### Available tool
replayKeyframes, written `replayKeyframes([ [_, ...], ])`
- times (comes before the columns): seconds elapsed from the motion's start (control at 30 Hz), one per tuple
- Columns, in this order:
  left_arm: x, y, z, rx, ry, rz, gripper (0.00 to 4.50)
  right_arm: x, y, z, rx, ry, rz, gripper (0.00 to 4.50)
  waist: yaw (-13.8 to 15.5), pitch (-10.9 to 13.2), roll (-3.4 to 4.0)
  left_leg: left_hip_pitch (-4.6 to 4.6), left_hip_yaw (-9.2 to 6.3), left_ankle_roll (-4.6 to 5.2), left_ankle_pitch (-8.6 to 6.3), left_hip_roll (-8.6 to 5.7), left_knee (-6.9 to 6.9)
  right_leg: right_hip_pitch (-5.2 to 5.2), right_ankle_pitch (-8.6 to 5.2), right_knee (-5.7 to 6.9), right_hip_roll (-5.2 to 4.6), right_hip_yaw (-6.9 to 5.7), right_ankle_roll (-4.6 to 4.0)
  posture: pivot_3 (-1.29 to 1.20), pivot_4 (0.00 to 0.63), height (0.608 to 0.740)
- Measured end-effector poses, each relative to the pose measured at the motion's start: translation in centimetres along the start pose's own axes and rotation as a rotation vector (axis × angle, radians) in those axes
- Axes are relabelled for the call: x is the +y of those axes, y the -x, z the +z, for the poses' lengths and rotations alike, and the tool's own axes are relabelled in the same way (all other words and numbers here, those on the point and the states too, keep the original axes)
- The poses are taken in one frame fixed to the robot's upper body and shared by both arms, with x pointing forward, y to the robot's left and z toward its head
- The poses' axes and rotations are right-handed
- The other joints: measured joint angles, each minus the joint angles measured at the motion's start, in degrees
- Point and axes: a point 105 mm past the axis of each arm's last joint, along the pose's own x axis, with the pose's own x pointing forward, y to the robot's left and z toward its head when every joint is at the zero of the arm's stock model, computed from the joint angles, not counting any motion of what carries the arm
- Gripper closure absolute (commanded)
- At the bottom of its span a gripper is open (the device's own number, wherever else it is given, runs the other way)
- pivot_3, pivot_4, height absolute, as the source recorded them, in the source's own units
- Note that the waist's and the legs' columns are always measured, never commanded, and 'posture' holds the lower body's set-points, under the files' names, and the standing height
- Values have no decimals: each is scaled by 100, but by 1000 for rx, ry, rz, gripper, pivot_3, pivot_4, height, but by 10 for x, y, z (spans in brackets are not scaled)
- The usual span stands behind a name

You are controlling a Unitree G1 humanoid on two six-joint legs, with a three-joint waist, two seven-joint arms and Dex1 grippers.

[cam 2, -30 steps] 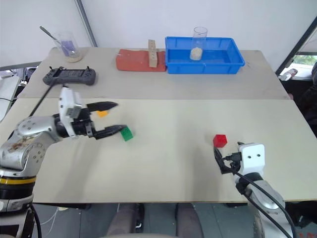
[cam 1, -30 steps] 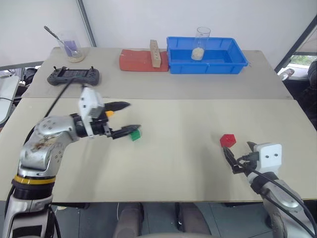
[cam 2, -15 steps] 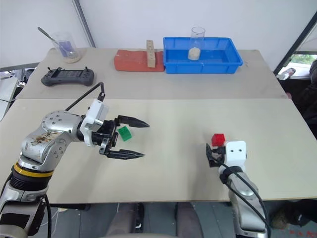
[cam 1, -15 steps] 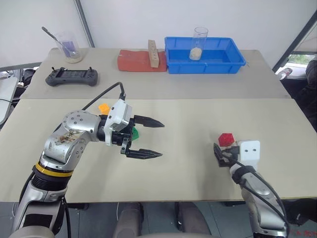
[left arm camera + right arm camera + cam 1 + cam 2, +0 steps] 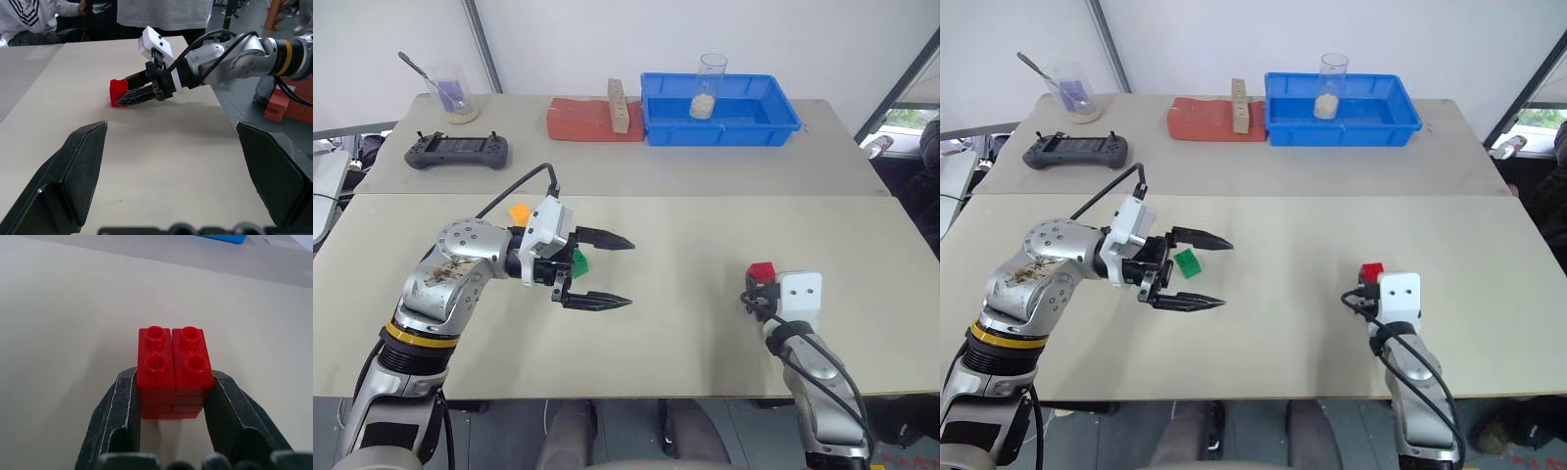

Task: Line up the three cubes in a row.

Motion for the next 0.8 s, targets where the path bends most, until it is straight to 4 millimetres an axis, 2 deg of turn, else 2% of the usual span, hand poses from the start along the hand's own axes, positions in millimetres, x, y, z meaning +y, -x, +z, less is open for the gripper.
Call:
replayKeyframes([
  [0.07, 0, 2, -1, 1, 3, 11, 0, 3, -1, 7, -20, 6, 60, 3067, -7, 0, 0, 1, 2, 0, 0, -1, 0, 0, 2, 2, 3, 10, 4, 0, 150, 740],
  [0.17, 3, 6, -4, 1, 2, 48, 0, 18, -7, 42, -84, 72, 333, 3067, -61, 2, 0, 11, 14, 2, 1, -6, 8, 2, 3, 5, 15, 53, 2, 0, 150, 740],
  [0.23, 5, 13, -7, -9, -4, 95, 0, 38, -8, 69, -128, 133, 578, 3067, -96, 2, 0, 19, 15, 4, 2, -5, 11, 8, 4, 5, 25, 68, -2, 0, 150, 740],
  [0.33, 6, 23, -17, -15, 5, 175, 0, 64, -7, 89, -148, 203, 885, 3067, -97, 3, -3, 21, 5, 10, 6, 8, 11, 16, 4, 3, 66, 96, -5, 0, 150, 740],
  [0.4, 5, 27, -24, -16, 13, 215, 0, 75, -11, 86, -115, 217, 1022, 3067, -82, 4, -4, 15, 0, 10, 6, 21, 12, 15, 5, 2, 94, 112, -4, 0, 150, 740],
  [0.53, -7, 38, -41, -1, 63, 305, 0, 93, -23, 67, -28, 276, 1256, 3067, -55, 5, -4, 8, 6, 10, 6, 35, 10, 3, 17, 3, 105, 114, 9, 0, 150, 740],
  [0.63, -27, 42, -50, 15, 102, 332, 0, 93, -32, 56, 13, 324, 1347, 3067, -42, 5, -4, 0, 10, 9, 5, 36, 7, -4, 28, -1, 103, 116, -10, 0, 150, 740],
  [0.8, -50, 43, -54, 19, 139, 347, 0, 80, -41, 41, 54, 395, 1414, 3067, 13, 7, -5, 4, 13, 8, 5, 36, 10, 0, 33, 0, 101, 113, -20, 0, 150, 740],
])
